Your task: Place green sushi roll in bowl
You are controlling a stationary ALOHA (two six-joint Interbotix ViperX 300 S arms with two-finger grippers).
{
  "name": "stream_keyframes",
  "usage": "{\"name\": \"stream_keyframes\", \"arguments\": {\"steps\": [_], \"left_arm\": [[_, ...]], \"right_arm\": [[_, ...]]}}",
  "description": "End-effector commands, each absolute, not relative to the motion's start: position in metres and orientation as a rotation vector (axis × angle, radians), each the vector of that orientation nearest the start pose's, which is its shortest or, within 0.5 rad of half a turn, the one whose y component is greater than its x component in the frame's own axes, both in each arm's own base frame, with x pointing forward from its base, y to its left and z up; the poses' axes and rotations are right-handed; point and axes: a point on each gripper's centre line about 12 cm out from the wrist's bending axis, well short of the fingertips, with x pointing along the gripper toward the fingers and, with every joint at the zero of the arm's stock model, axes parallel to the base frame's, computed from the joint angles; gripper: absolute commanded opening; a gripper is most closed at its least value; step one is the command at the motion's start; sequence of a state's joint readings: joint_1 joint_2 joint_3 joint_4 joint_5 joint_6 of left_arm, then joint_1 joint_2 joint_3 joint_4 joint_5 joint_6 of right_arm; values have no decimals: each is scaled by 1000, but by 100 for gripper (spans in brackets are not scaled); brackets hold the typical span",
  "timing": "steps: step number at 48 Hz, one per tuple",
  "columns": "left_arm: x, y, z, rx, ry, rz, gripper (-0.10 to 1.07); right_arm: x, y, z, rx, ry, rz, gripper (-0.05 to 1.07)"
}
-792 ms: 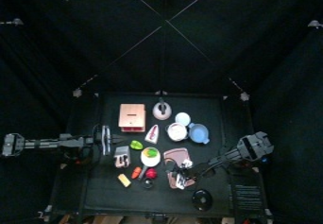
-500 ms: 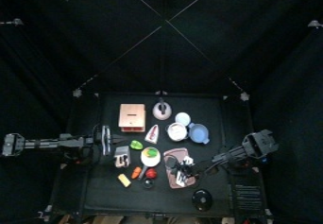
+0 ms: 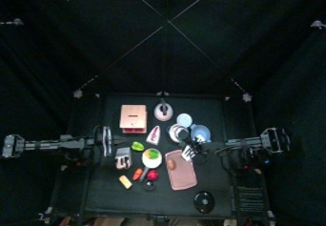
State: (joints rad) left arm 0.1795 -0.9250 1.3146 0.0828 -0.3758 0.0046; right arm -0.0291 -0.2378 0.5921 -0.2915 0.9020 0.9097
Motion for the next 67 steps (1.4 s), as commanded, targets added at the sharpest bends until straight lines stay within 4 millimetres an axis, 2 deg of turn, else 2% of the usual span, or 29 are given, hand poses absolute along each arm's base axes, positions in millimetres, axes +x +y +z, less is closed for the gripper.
{"name": "stream_keyframes", "arguments": {"steps": [1,7,19,26,39,54,67], "left_arm": [[192,31,243,79,12,150,-2],[191,32,243,78,12,152,-2],[191,31,243,78,13,151,-2],[191,32,242,76,15,153,-2],[191,32,243,79,13,152,-2],[191,32,242,79,15,154,-2],[191,32,243,79,12,155,-2]], "right_arm": [[292,-60,228,557,1069,-740,59],[279,-83,221,606,1085,-826,59],[260,-108,210,601,1098,-919,59],[249,-110,199,606,1114,-933,59],[230,-120,190,606,1107,-975,59],[231,-124,181,628,1043,-942,60],[229,-124,174,626,1064,-946,74]]}}
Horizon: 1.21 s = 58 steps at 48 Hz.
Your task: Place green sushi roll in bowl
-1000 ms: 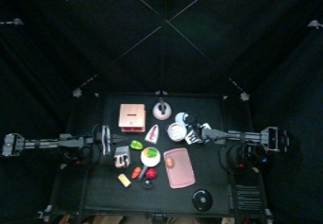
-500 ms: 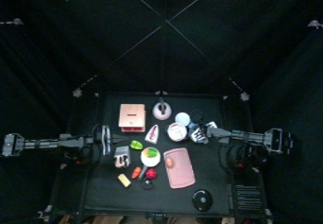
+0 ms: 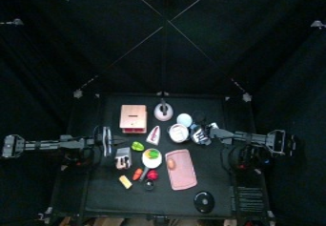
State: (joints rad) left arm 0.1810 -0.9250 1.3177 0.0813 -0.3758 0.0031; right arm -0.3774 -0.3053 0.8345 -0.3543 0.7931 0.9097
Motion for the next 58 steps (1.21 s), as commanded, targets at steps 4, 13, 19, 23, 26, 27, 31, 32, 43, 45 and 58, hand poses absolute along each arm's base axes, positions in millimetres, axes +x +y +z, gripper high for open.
{"name": "stream_keyframes", "arguments": {"steps": [4,13,19,23,26,27,31,32,43,45,58], "left_arm": [[191,32,243,79,13,155,-2],[191,32,243,79,13,155,-2],[191,32,243,78,13,156,-2],[191,32,242,78,15,156,-2],[191,32,243,79,13,155,-2],[191,32,242,79,15,154,-2],[191,32,243,79,13,155,-2],[191,32,243,79,13,155,-2],[191,32,243,79,13,154,-2],[191,32,242,76,15,156,-2],[191,33,242,66,17,159,-2]], "right_arm": [[229,-124,172,627,1068,-947,78],[230,-124,171,626,1072,-946,85],[230,-124,170,625,1076,-948,88],[231,-124,169,627,1078,-948,89],[231,-124,169,626,1081,-949,89],[231,-124,168,626,1083,-949,89],[231,-124,168,625,1085,-949,89],[231,-124,168,626,1083,-949,89],[232,-124,168,619,1081,-943,88],[233,-124,169,616,1078,-941,88],[249,-124,178,622,940,-853,88]]}}
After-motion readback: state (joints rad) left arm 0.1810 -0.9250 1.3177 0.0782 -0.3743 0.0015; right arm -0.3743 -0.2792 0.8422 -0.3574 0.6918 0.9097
